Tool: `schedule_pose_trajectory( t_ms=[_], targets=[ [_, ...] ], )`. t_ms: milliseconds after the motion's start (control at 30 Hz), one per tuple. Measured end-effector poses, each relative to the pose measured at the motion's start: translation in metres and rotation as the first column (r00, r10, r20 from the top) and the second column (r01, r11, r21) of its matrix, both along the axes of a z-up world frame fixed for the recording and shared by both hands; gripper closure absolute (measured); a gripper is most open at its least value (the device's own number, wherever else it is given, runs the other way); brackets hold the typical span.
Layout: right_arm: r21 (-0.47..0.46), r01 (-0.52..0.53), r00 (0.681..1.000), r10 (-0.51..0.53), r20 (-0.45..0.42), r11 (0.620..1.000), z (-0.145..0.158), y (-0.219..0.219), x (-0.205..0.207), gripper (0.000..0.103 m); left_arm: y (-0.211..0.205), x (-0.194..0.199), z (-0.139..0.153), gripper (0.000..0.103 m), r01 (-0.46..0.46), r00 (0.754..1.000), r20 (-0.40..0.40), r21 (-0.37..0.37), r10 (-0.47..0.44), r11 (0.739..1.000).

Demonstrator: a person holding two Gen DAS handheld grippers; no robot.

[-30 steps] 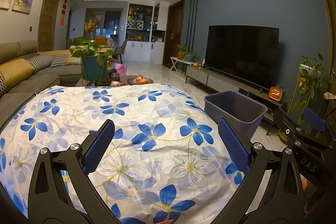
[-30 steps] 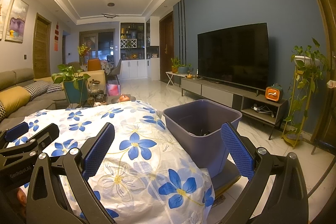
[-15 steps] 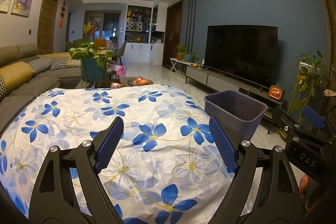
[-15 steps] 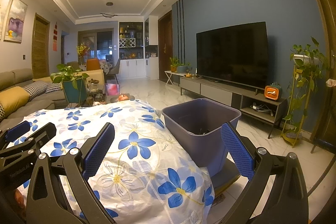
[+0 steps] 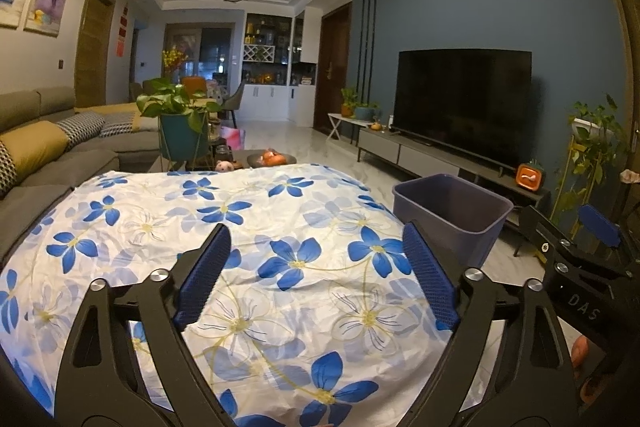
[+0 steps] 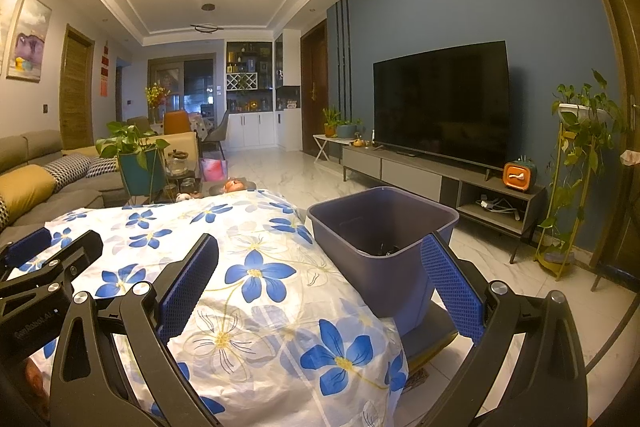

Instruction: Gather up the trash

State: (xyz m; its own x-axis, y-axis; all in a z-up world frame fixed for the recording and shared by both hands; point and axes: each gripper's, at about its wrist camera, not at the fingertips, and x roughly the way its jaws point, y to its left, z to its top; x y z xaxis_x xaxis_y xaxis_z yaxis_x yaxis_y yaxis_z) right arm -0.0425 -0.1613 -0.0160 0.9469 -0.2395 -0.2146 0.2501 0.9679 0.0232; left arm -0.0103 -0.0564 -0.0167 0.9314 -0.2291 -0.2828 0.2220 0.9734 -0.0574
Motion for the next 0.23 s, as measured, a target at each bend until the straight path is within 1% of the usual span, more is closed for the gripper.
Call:
schedule_pose_trajectory(
  t_ms=[33, 100, 233],
  targets=[
    [0.000, 0.000, 1.000, 0.000, 0.000, 1.000, 0.0001, -0.0006, 0.0000, 0.006, 0.0033, 0.0009, 0.0004, 0.010, -0.005, 1.000, 0.002, 0.003, 0.005, 1.000],
    [0.000, 0.002, 1.000, -0.002, 0.000, 1.000, 0.0001, 0.0001, 0.0001, 0.006, 0.0036, 0.0004, 0.0006, 0.009, -0.018, 1.000, 0.004, 0.007, 0.018, 1.000],
    [0.002, 0.003, 1.000, -0.003, 0.001, 1.000, -0.0011, 0.0010, -0.0008, 0.006, 0.0113, 0.0002, 0.0026, 0.009, -0.006, 1.000, -0.006, -0.012, 0.005, 1.000]
  ],
)
